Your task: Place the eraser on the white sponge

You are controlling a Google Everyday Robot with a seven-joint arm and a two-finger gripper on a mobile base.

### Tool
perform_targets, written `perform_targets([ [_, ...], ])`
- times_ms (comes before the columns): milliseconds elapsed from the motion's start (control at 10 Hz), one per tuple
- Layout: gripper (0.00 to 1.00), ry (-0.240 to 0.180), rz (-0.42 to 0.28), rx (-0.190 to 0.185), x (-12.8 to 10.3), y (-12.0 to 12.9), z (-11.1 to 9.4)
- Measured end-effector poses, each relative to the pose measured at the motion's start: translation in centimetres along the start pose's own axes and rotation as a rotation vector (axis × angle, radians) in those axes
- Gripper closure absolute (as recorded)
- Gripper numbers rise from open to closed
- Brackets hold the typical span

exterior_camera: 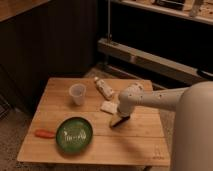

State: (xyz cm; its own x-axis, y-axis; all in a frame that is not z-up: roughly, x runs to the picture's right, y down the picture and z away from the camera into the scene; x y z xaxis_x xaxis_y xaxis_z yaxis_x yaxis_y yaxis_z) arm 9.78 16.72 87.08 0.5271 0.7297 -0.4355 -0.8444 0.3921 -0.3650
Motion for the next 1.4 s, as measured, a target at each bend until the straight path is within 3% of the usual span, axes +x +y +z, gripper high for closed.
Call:
perform_targets([
  [200, 0.95, 0.012, 0.039, -0.023, -0.2, 1.7, -1.2],
  [300, 0.98, 0.018, 0.046, -0.027, -0.3, 2.3, -1.4],
  [800, 1.0, 0.017, 0.123, -0.03, -2.4, 4.1, -4.0],
  [1100, 1.0, -0.011, 0.223, 0.003, -5.0, 4.0, -7.0],
  [1400, 1.0, -0.032, 0.346, 0.054, -8.4, 3.2, -8.6],
])
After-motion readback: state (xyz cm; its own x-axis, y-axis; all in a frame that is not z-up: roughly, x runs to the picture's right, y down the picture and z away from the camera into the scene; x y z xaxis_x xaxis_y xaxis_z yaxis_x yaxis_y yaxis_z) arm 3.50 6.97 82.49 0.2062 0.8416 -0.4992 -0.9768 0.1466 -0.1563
